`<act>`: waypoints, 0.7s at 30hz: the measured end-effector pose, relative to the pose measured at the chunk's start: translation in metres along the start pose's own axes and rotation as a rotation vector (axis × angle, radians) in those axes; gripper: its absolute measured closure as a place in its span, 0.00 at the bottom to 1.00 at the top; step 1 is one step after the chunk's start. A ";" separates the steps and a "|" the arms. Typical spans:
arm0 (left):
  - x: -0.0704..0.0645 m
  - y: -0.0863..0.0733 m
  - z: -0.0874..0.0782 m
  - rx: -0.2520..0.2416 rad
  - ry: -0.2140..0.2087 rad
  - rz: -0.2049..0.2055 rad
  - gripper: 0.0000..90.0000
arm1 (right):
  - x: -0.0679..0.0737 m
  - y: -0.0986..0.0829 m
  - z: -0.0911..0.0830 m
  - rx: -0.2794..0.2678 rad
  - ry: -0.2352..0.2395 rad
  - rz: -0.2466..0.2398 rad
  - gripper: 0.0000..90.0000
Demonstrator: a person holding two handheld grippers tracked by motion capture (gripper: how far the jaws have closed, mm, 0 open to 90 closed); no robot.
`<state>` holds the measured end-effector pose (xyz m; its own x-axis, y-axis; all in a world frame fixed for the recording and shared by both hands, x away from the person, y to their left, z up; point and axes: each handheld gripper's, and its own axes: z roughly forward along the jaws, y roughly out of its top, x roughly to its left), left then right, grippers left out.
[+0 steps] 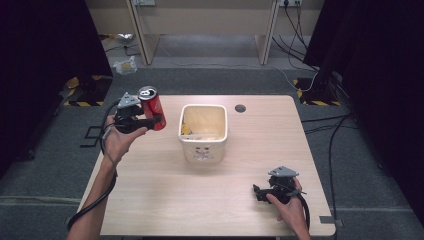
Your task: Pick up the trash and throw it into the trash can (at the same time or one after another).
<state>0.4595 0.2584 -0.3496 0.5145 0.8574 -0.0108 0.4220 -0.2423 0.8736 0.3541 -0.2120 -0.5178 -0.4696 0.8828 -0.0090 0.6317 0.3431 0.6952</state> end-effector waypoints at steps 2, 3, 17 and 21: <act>-0.001 0.003 -0.001 -0.003 -0.002 0.002 0.39 | 0.000 0.000 0.000 0.000 0.000 0.000 0.00; -0.002 0.005 -0.001 -0.005 -0.007 0.003 0.39 | 0.000 0.000 0.000 0.000 0.000 0.001 0.00; -0.022 0.029 0.005 -0.021 -0.031 0.045 0.39 | 0.000 0.000 0.000 0.000 0.000 0.000 0.00; -0.028 0.034 0.007 -0.025 -0.041 0.053 0.39 | 0.000 0.000 0.000 0.000 0.000 0.000 0.00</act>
<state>0.4644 0.2232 -0.3228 0.5661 0.8242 0.0159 0.3748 -0.2745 0.8856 0.3541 -0.2120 -0.5178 -0.4693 0.8830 -0.0090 0.6318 0.3429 0.6952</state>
